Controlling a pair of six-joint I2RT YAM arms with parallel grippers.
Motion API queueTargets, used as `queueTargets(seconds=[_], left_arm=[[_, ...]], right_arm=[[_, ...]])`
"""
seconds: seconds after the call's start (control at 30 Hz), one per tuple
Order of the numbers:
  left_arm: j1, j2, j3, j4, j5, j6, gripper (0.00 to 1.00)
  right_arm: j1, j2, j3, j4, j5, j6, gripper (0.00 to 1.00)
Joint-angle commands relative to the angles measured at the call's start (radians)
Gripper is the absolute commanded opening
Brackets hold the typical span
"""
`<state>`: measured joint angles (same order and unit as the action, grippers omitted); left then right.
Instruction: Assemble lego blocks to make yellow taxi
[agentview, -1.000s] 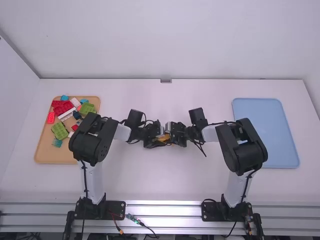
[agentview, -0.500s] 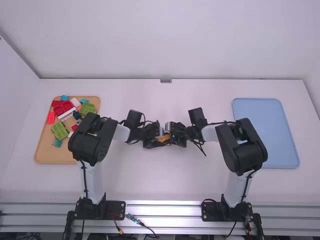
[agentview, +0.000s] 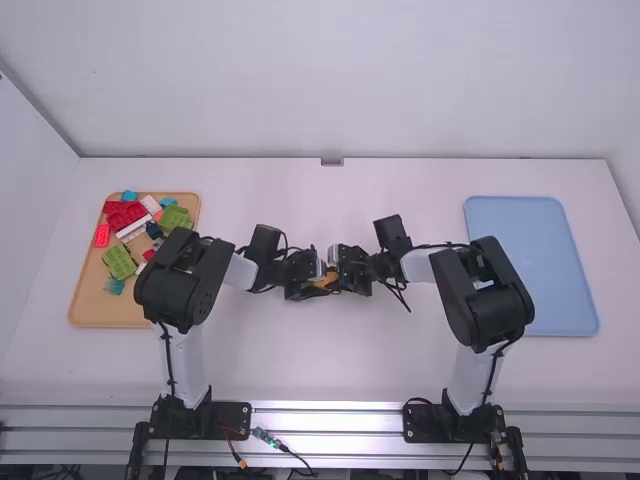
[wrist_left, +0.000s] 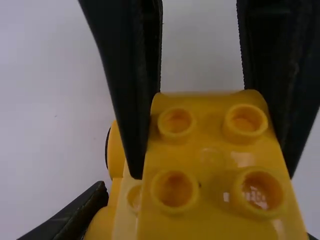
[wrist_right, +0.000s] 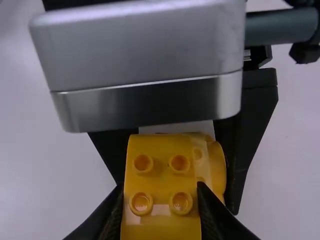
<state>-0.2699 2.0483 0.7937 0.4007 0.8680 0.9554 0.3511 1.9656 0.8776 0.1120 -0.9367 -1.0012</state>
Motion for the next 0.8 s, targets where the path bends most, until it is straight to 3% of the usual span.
queueTargets(seconds=[0.0, 0.23, 0.5, 0.77], left_arm=[[-0.005, 0.038, -0.032, -0.072, -0.094, 0.064, 0.01], [-0.006, 0.038, 0.015, -0.179, -0.093, 0.115, 0.01], [-0.006, 0.038, -0.006, -0.147, -0.094, 0.111, 0.02], [-0.005, 0.038, -0.013, -0.129, -0.061, 0.109, 0.02]], right_arm=[[-0.018, -0.036, 0.009, 0.018, 0.084, 0.006, 0.0], [-0.029, -0.036, 0.009, 0.061, 0.107, 0.035, 0.0], [-0.065, -0.037, 0.067, -0.003, 0.073, 0.032, 0.0], [-0.049, -0.037, 0.07, -0.048, 0.069, -0.013, 0.0]])
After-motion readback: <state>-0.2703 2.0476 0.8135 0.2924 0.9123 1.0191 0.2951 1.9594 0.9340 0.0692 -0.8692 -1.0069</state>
